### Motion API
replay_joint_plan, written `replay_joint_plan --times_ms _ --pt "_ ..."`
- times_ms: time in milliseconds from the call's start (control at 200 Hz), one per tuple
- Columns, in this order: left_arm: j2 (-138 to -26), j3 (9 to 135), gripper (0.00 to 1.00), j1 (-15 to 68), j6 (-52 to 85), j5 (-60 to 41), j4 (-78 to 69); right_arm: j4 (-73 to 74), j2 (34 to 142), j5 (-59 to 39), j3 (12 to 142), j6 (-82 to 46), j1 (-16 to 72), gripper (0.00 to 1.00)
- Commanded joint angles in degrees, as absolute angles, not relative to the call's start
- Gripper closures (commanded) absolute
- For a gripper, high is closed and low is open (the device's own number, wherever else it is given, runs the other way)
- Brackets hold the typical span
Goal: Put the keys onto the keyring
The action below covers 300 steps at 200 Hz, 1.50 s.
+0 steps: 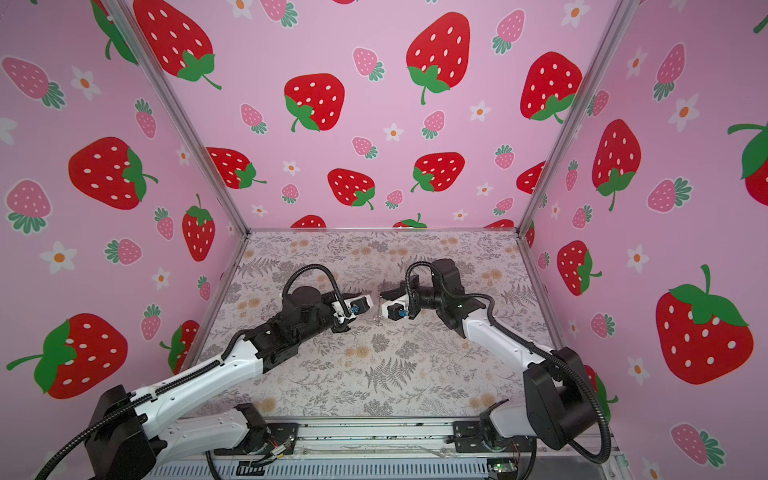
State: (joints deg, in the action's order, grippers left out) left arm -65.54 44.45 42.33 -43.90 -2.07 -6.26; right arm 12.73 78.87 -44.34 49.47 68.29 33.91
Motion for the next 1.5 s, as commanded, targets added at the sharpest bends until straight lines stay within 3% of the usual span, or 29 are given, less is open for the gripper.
replay_joint_plan --times_ms 0,490,1496 --pt "-66.7 47.7 0.73 42.5 -45.7 -4.9 -8.1 13.3 77.1 -45.3 49.0 69.9 34.5 0.95" --pt "-70.3 51.0 0.8 42.7 -44.2 -10.3 -6.6 13.4 76.7 -45.3 49.1 68.2 34.7 0.95" --pt "-74.4 53.1 0.85 43.4 -42.2 -5.3 -9.6 13.4 76.6 -47.5 49.6 66.3 34.8 0.96"
